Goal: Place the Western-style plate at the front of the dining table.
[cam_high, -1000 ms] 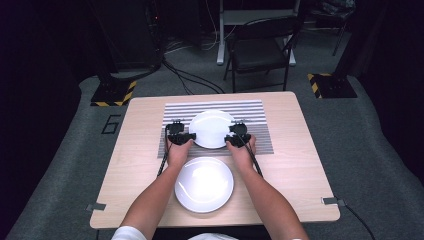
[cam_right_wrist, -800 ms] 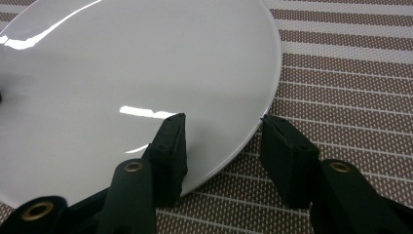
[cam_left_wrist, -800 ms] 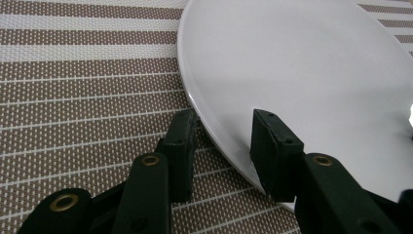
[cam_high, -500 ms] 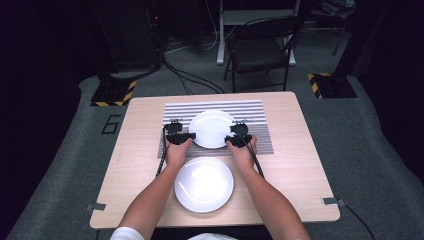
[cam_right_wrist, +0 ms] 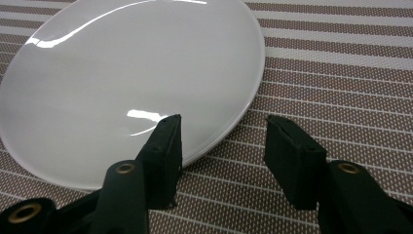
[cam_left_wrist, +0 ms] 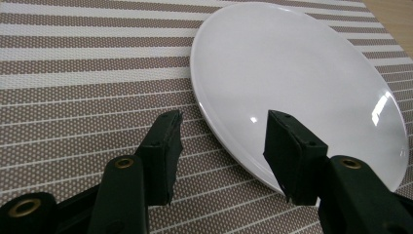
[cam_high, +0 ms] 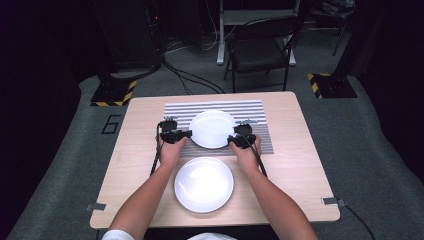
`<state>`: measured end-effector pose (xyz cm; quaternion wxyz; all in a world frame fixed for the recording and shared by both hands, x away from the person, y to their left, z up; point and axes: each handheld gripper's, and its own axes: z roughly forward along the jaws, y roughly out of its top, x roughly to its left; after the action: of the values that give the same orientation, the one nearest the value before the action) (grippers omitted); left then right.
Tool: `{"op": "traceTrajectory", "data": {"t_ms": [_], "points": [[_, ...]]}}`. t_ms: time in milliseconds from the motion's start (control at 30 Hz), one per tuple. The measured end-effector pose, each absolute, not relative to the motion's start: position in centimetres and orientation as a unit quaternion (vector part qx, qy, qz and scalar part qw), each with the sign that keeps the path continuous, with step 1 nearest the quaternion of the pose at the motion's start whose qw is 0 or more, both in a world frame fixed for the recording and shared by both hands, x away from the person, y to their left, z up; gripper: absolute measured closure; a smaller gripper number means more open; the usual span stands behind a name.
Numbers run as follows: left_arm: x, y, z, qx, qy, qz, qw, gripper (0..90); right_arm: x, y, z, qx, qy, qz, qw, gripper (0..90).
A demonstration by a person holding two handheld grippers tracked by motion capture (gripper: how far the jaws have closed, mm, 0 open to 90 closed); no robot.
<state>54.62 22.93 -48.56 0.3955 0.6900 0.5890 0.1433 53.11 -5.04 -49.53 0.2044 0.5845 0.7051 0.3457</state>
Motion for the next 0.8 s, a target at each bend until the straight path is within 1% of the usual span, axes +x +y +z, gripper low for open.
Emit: {"op": "traceTrajectory", "data": {"t_ms": [367, 800], "points": [[53.7, 23.9, -47.7, 0.698, 0.578, 0.162, 0.391, 46.3, 52.4, -5.7, -48.7, 0.575, 0.709, 0.355, 0.202, 47.3], [51.7, 26.0, -46.3, 0.692, 0.57, 0.172, 0.409, 45.7, 50.7, -6.2, -47.5, 0.552, 0.718, 0.372, 0.202, 46.7]]}}
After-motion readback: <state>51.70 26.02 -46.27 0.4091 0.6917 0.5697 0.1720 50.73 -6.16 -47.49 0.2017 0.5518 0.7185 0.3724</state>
